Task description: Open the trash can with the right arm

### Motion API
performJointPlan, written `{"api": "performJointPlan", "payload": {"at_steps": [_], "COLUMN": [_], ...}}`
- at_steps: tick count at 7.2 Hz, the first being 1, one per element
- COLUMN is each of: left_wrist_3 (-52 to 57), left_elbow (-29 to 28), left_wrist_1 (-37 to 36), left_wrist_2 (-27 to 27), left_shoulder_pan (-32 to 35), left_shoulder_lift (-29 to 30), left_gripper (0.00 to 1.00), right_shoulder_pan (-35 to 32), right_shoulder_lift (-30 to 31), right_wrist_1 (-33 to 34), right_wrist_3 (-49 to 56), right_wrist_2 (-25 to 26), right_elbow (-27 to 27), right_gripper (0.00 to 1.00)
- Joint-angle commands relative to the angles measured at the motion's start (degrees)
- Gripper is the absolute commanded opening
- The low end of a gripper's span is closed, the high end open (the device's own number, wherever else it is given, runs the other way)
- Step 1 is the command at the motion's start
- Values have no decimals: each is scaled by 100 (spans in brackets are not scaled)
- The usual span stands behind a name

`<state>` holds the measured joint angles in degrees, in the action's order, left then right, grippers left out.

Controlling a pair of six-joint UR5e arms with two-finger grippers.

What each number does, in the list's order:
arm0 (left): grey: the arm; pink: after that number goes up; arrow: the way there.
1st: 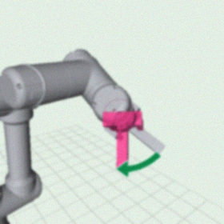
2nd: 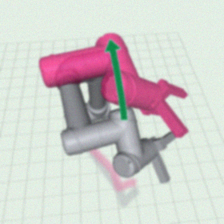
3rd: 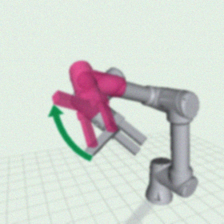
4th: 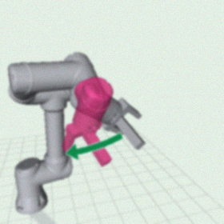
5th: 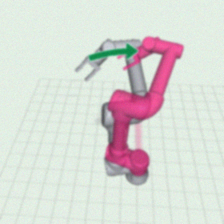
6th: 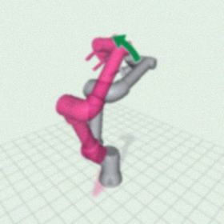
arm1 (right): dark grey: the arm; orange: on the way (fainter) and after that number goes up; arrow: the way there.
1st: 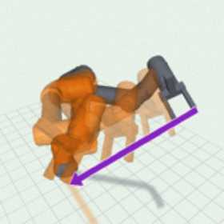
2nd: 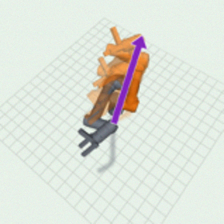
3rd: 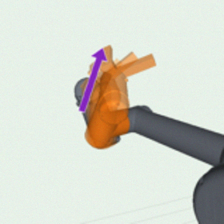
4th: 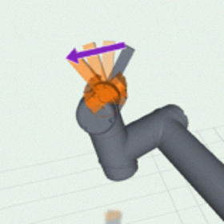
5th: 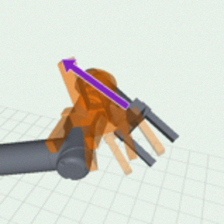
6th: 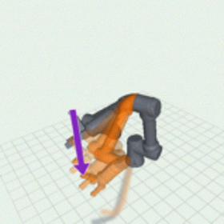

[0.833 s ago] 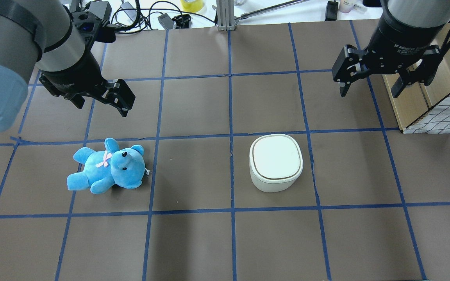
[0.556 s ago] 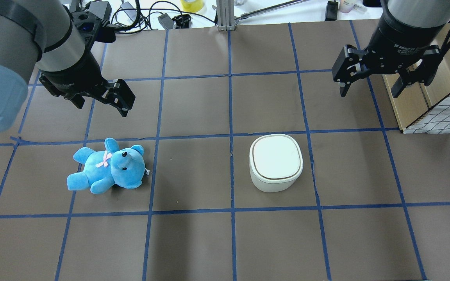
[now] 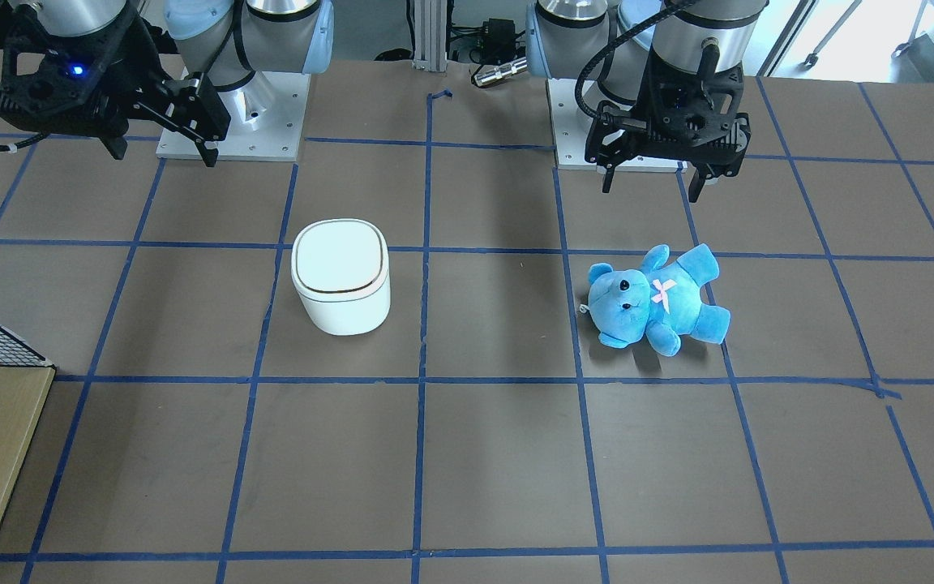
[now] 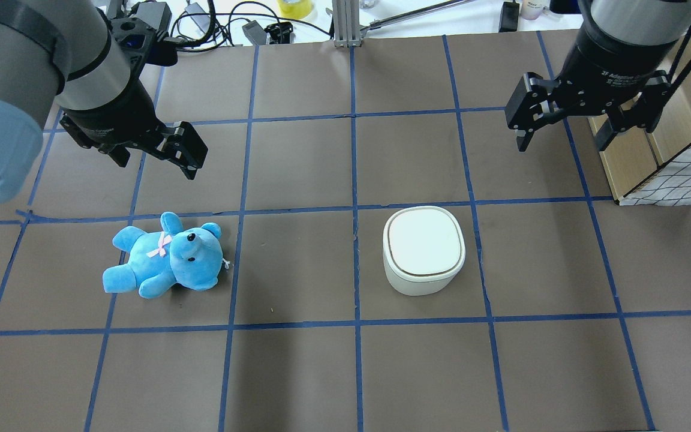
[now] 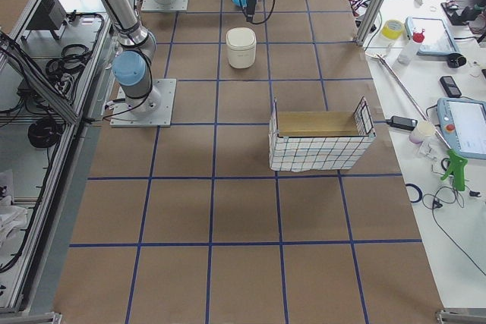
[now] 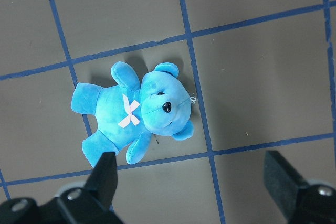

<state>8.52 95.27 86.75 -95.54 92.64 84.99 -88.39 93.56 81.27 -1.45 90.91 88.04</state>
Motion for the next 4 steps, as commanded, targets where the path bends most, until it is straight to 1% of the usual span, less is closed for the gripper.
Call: {"api": "performJointPlan", "payload": {"at_steps": [1, 4], "left_wrist_3": [0, 0], "left_elbow": [0, 0], "left_wrist_1": [0, 0], "left_wrist_2": [0, 0], "left_shoulder_pan": [0, 0], "left_shoulder_lift": [0, 0], "left_gripper": [100, 100], "right_shoulder_pan": [6, 15], "right_shoulder_lift": [-4, -13], "right_wrist_1": [3, -14], "right_wrist_3": [84, 58], "right_wrist_2": [-11, 15], "right_elbow": [12, -58], "right_gripper": [100, 100]}}
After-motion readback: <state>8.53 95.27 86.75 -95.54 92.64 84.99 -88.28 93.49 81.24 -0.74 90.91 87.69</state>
